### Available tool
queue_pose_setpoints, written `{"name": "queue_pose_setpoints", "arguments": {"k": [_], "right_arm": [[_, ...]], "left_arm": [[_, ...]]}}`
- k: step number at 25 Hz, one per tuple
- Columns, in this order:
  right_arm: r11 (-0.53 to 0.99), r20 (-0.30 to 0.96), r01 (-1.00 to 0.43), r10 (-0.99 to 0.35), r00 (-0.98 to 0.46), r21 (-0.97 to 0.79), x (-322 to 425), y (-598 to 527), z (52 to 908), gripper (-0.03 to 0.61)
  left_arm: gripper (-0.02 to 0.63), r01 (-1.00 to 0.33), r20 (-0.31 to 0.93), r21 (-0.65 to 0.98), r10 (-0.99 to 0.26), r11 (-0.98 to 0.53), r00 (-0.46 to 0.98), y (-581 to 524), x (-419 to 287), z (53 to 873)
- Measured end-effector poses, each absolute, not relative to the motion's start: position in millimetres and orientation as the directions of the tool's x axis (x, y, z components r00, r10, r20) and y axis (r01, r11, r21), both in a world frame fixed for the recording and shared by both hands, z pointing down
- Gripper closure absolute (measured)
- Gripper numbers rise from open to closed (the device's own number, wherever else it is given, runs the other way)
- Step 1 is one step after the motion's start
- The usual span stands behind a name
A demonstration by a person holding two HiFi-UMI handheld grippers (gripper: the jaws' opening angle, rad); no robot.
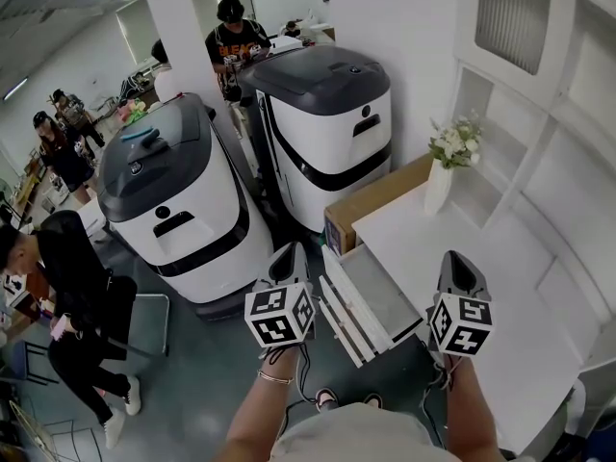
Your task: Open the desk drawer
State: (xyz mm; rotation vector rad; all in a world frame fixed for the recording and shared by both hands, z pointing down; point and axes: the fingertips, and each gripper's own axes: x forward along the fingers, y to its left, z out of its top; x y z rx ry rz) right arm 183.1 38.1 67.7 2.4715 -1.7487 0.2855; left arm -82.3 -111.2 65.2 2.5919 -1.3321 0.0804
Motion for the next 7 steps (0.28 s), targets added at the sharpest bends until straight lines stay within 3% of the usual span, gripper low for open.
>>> {"name": "queue_pose_setpoints", "arguments": {"k": [7], "right_arm": [[-0.337,0.213,-0.941,-0.922,0.324,-0.023,184.5,39.4,70.2,0.575]], "left_arm": [[0.595,-0.806,0.157,0.175,-0.792,-0.566,0.59,-110.1,-82.1,70.9]]}}
